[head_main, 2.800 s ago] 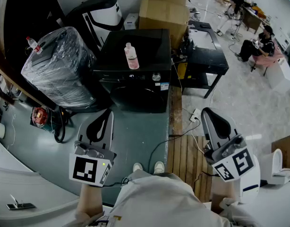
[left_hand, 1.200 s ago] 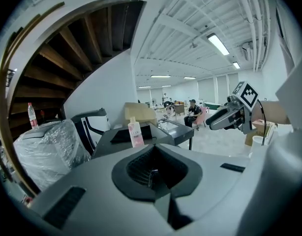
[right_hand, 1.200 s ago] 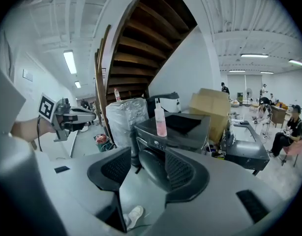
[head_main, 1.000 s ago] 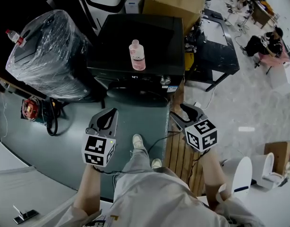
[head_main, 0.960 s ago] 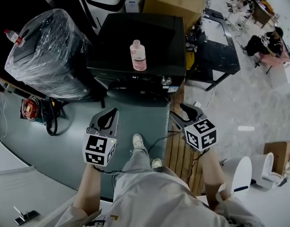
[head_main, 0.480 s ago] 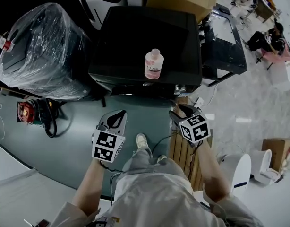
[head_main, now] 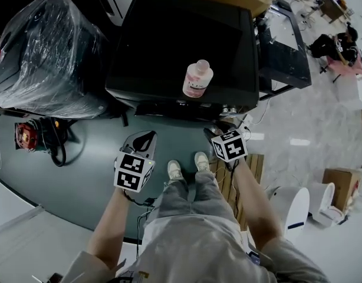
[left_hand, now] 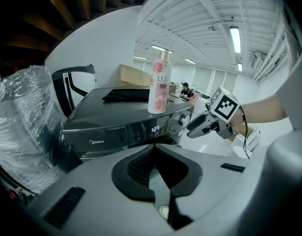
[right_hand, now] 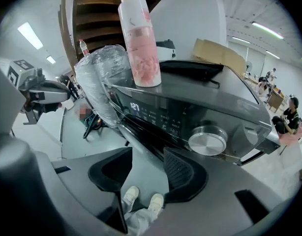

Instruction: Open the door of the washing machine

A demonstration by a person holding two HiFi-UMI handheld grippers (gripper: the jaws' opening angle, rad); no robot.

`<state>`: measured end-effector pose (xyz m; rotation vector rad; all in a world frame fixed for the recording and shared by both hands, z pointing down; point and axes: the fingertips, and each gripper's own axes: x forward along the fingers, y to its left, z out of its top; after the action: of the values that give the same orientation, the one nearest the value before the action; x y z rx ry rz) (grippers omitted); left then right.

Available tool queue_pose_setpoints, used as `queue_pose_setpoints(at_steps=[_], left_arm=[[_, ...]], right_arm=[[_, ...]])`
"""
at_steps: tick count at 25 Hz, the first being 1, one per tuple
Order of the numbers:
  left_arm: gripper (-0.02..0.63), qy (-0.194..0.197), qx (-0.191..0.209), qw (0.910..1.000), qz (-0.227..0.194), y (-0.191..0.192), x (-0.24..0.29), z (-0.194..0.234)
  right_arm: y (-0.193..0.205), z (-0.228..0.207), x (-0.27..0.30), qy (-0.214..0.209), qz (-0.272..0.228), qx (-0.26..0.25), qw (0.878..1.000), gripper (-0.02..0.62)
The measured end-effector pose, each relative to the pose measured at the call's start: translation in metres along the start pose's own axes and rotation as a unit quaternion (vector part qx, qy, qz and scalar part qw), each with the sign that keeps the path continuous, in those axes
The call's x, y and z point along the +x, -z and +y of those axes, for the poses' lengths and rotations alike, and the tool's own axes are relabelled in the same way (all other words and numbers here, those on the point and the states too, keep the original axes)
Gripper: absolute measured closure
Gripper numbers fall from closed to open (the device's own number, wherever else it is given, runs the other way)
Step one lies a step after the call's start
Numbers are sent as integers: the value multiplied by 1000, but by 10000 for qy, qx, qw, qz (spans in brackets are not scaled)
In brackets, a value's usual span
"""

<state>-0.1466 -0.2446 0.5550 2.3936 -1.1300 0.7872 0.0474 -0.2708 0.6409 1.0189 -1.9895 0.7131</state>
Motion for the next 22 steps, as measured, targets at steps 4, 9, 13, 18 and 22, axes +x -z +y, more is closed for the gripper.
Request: queue_pose_setpoints(at_steps=[4,9,13,18,22], left_arm=[[586,-57,-160,9998,140,12,13,4],[586,-182,-318,9988,332,27,33,7],[586,-240,-506,9974,459,39,48,6],[586,-264,-640,9958,599,52,58,-2],[586,-447,-810,9929,751,70,60,1]], right_arm=[[14,-6,30,15,286,-107,9995,373],[26,-20,62,-30,476,-199,9987,373],[33,-27,85,-55,635,-261,9976,373],[44,-33,107,-69,827,-497,9953,375],[44,-35,109,-118,744,-449,9961,436]])
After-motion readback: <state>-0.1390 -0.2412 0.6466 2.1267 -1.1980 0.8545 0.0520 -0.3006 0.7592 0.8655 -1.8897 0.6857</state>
